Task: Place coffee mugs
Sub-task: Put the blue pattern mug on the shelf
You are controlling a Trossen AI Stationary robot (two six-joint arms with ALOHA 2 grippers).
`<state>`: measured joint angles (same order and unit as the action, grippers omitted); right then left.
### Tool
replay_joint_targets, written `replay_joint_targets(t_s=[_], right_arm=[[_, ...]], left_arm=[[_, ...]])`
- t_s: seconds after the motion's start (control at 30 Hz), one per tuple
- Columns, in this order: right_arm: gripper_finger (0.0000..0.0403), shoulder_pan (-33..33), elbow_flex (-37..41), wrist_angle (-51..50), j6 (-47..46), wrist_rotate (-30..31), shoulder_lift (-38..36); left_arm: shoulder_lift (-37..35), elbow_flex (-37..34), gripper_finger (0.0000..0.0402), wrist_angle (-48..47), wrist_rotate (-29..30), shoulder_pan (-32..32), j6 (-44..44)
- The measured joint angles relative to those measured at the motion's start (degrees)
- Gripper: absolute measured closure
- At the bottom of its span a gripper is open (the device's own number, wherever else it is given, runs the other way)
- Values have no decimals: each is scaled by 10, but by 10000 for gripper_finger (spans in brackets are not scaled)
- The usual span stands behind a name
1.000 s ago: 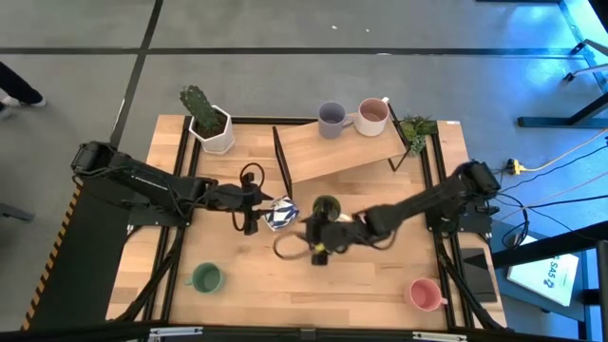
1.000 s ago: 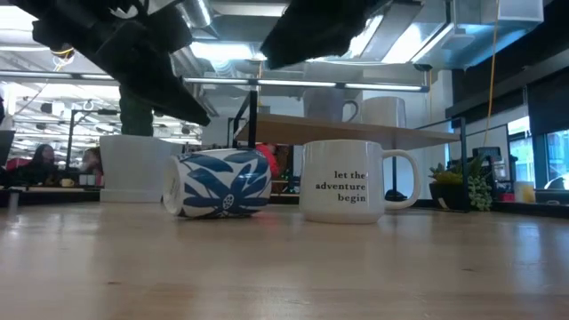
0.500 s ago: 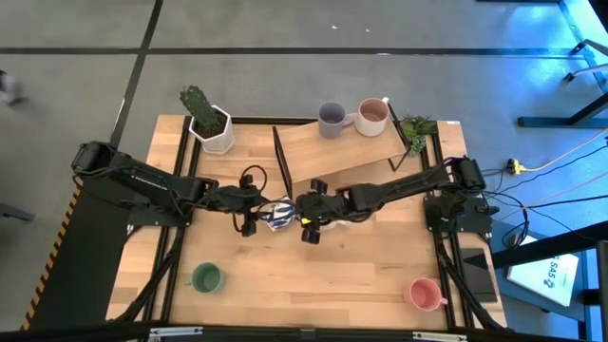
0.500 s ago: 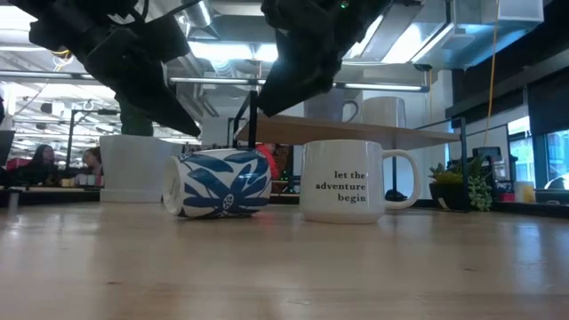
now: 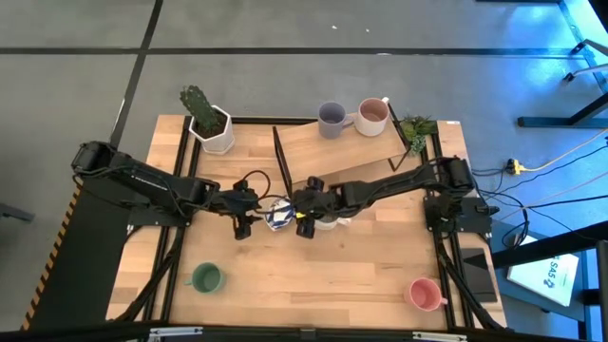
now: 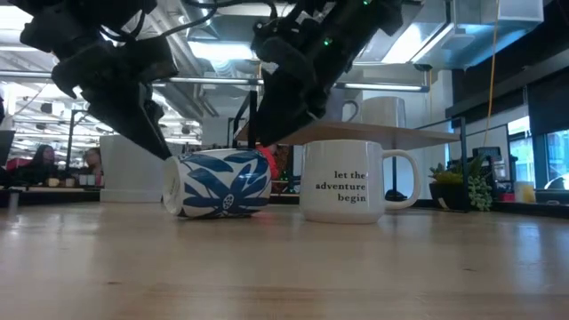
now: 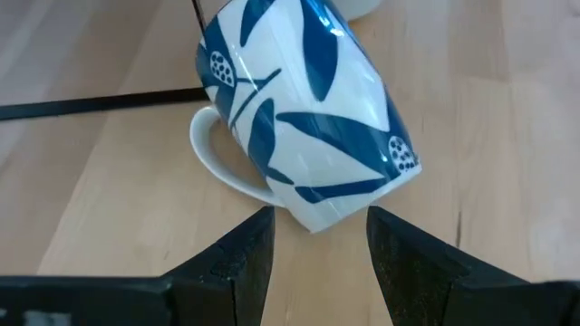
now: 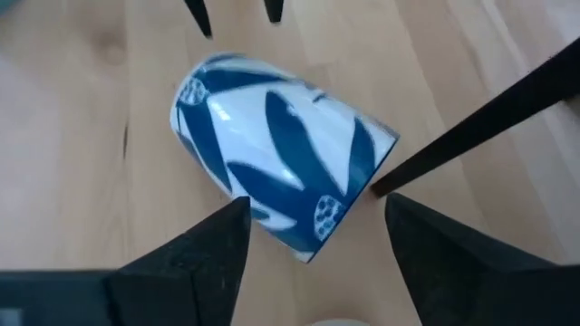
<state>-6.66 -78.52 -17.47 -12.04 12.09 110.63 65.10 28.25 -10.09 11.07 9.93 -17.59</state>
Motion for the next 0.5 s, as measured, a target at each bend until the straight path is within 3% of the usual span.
replay_joint_targets(t_s=[0.3,0.5], right_arm=[[176,3,-1,6,0,9,7],[176,3,0,34,-4,-32,35]], left_arm=[[0,0,231,5,-11,0,-18],[5,0,231,-2,-20,0,-18]])
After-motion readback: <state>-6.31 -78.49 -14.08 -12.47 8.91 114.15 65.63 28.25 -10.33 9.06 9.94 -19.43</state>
